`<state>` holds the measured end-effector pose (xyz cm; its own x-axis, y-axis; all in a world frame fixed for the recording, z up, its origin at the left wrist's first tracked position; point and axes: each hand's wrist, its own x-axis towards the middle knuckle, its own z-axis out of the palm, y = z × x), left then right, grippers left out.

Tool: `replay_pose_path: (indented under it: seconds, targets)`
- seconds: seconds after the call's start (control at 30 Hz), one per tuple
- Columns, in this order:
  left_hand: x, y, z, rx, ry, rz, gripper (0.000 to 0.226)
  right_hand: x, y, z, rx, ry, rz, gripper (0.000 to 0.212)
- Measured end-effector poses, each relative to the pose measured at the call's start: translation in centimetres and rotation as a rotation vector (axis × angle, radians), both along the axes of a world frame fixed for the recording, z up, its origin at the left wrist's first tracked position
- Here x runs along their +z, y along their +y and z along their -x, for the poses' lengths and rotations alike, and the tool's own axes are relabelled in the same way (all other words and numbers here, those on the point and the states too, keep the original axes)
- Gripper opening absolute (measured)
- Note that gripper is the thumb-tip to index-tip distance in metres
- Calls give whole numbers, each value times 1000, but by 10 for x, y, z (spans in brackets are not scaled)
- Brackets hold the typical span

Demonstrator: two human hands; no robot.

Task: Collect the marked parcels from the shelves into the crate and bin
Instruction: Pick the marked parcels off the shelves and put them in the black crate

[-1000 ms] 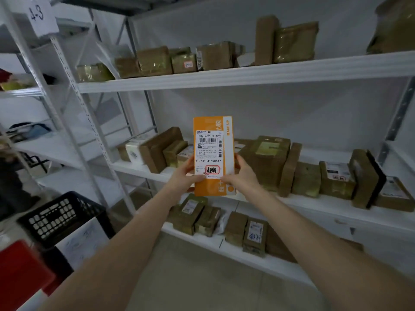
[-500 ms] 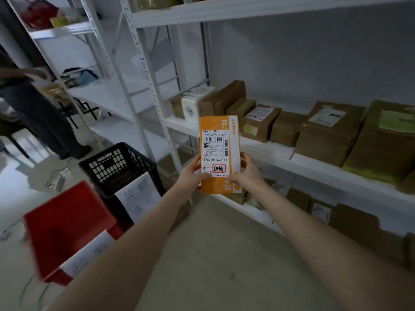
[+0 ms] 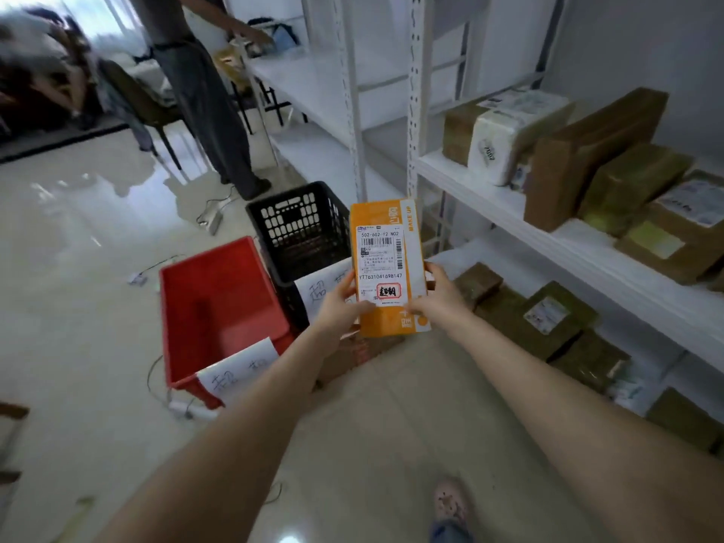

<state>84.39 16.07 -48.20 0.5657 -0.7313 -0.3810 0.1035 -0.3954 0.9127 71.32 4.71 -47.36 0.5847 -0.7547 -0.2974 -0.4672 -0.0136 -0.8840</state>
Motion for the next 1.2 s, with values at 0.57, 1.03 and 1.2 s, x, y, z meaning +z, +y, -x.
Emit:
replay_pose_path:
  seconds: [0.57, 1.03, 1.2]
  targets:
    - [-23, -81, -169, 377, 81, -32, 75, -32, -126, -222, 384, -1, -92, 83]
    - [-105, -174, -387, 316, 218, -141, 78, -108, -212, -434, 386, 197, -110, 81]
    - [-152, -207, -450, 298, 286, -218, 77, -155, -239, -496, 384, 372, -82, 78]
